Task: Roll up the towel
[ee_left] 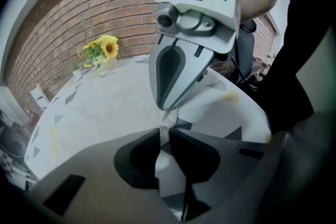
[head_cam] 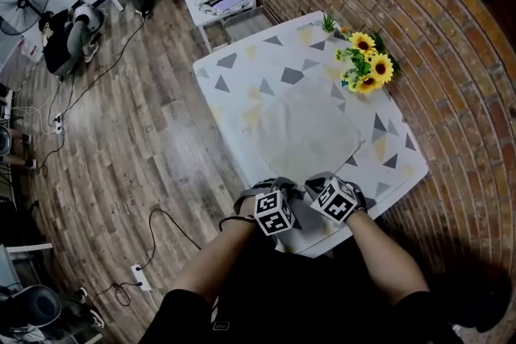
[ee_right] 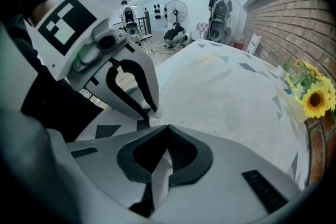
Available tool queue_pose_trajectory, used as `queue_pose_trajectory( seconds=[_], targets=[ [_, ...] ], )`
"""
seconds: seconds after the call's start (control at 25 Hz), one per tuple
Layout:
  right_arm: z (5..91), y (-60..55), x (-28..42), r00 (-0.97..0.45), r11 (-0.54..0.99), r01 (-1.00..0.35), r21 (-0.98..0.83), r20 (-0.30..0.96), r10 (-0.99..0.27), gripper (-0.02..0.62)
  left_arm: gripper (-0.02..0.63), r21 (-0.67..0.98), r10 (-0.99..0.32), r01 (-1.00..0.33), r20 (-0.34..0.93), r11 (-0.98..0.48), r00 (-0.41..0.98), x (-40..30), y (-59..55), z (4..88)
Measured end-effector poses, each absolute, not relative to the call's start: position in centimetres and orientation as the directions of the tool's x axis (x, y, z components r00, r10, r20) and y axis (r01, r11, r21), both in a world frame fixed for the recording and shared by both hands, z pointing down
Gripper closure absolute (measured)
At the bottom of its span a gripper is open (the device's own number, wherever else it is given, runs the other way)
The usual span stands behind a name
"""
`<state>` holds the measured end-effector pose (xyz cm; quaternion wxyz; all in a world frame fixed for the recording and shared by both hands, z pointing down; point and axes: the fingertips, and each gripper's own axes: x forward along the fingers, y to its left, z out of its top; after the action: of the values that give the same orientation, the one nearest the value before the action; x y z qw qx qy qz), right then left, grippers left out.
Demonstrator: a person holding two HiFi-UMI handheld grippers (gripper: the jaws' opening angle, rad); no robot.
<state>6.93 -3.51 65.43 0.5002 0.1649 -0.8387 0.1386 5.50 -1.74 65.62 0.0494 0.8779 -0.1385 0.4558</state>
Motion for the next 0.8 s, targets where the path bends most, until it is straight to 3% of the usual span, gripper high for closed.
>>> queue_pose_trajectory(
  seconds=[0.32,0.6,0.8],
  targets=[
    [66.3,-4.1,7.1,-0.461,0.874,-0.477,-0.087,0.872,-0.164,0.577,0.534,-0.162,-0.218,-0.151,0.824,-0.975,0.523,7.1,-1.0,65.6],
    [64.3,-2.4,7.7,-0.505,0.918,-0.392,-0.062,0.848,-0.159,0.561,0.546,-0.087,-0.174,-0.189,0.838,-0.978,0.517,7.2,-1.4,66.3],
    [66.6,-1.0,7.8,-0.441,0.946,-0.323,-0.020,0.888,-0.132,0.492,0.569,0.010,-0.126,-0.245,0.837,-0.970,0.533,7.0,-0.9,66.4]
  ],
)
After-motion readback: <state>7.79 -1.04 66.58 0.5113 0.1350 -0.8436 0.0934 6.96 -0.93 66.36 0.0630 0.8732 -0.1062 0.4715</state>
